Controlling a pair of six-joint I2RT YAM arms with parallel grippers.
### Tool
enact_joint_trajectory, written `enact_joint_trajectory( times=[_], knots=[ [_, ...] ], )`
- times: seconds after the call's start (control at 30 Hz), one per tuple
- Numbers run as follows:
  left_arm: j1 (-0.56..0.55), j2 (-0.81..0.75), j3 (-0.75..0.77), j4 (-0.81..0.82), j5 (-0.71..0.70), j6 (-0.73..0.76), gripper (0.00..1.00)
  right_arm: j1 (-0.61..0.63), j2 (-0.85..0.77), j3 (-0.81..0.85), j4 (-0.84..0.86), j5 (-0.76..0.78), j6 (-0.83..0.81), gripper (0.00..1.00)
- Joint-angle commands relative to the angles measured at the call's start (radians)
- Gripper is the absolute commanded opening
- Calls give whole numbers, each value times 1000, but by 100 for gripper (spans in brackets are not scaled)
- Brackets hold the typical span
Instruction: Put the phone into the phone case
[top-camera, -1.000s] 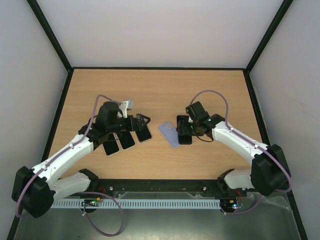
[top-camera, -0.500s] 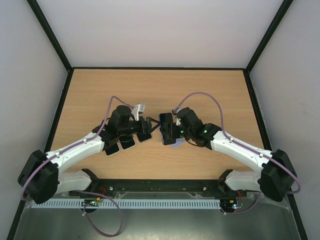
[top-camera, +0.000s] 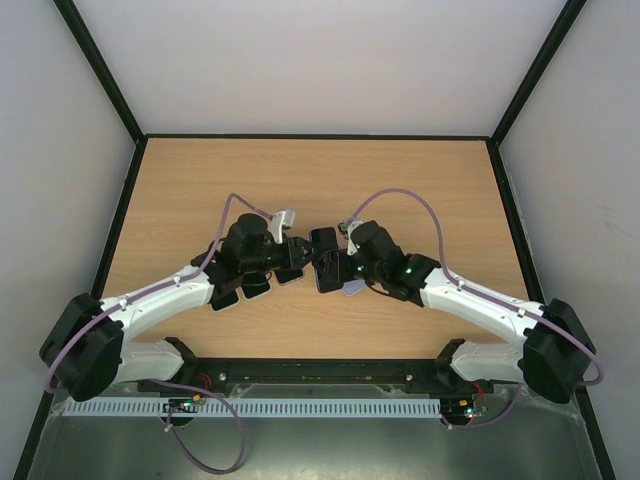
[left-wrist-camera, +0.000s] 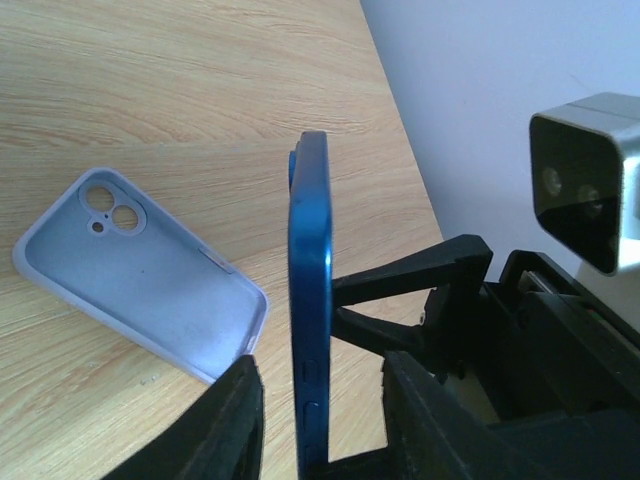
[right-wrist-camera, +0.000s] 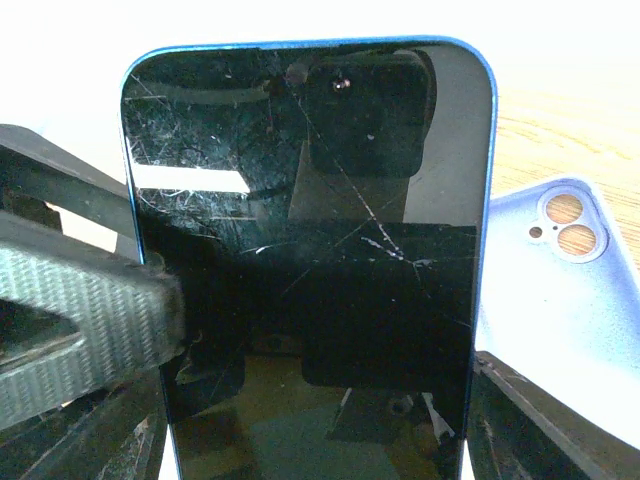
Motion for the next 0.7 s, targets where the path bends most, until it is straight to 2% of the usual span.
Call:
enact_joint_trajectory(
  times=[0.0,0.23,0.33,0.6,0.63,0.67],
  knots=[
    [-10,20,-22,44,11,-7,32,7,-40,-11,96,-7,7,62],
    [-16,18,-23,70,25,-18,12,7,-46,-39,140,-16,10,64],
    [-15,3,-33,80,21,-19,6,7,-50,-48,149,-14,7,68],
    [6,-73,-71,92,-7,-17,2,5,-80,-69,154,-21,7,97],
    [16,-85,-82,106,0,-21,2,4,-89,-71,151,-19,4,100],
    [27,-98,-97,122,9,-26,2,1,-98,-74,149,-21,-3,98]
  ],
)
